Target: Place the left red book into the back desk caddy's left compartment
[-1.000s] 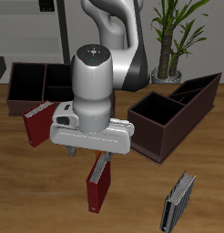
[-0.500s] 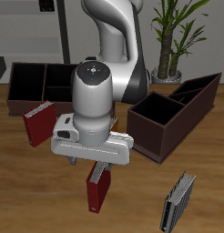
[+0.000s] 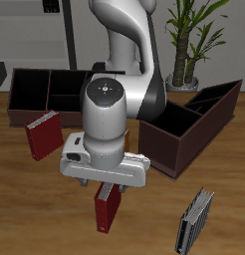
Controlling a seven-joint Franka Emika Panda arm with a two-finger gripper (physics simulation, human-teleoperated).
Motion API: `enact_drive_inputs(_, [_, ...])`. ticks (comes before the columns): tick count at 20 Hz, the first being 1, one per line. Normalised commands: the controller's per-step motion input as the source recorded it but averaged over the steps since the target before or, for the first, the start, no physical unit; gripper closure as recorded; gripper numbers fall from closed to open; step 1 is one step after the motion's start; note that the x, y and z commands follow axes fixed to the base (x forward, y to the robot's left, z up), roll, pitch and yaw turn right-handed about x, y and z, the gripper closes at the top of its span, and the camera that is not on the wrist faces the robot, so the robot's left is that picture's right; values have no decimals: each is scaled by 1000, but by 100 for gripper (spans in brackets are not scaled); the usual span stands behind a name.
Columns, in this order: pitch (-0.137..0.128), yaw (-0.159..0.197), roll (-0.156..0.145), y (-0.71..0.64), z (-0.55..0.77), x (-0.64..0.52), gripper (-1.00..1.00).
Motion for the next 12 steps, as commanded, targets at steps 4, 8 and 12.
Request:
enact_drive_inputs(4, [15, -6, 14, 9, -117, -7, -100])
enact_drive_inputs(8, [26, -7, -10, -50, -165, -1, -100])
enact_drive_inputs(12, [17, 3, -3, -6, -148, -19, 100])
